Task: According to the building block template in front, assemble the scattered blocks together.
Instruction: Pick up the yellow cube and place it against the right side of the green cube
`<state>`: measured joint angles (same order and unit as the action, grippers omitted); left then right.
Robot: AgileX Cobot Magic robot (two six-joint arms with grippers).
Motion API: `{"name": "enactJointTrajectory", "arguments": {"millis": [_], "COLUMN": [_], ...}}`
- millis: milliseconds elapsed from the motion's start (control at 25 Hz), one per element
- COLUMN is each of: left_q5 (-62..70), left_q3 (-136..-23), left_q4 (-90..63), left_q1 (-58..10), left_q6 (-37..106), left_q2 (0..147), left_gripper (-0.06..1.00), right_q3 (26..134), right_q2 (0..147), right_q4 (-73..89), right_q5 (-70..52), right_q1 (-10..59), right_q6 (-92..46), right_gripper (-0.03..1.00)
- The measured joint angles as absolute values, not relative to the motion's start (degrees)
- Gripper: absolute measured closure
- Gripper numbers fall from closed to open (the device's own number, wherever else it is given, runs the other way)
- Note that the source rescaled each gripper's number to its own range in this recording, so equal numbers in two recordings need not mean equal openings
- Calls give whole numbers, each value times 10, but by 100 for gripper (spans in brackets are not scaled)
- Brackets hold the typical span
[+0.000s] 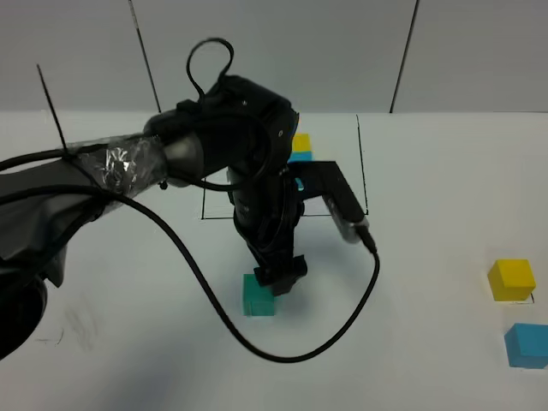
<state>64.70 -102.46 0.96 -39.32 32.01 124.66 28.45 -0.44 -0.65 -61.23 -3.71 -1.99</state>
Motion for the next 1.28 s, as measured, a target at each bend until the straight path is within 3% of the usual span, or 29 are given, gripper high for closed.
{"name": "enactJointTrajectory", "arguments": {"millis": [240, 440, 720, 1000, 1280], "left_q5": [683, 683, 684, 684, 684], "left_q3": [-1104, -1106, -1089, -965, -796], "left_q4": [57, 124, 168, 169, 169], "left_q1": [-393, -393, -393, -393, -393], "left_q6": [211, 159, 115, 102, 103], "left_q2": [1188, 1085, 900, 663, 410], "left_gripper": [-1, 10, 15, 17, 28], "right_q3": [285, 285, 285, 285, 285], "right_q2": [-4, -4, -4, -4, -4], "right_q4": [-7, -7, -7, -7, -6], "right_q5": [-612, -612, -612, -612, -612], "right_q1": [-37, -37, -37, -37, -37], "right_q6": [-20, -20, -20, -20, -20], "right_gripper": [97, 97, 97, 97, 96]}}
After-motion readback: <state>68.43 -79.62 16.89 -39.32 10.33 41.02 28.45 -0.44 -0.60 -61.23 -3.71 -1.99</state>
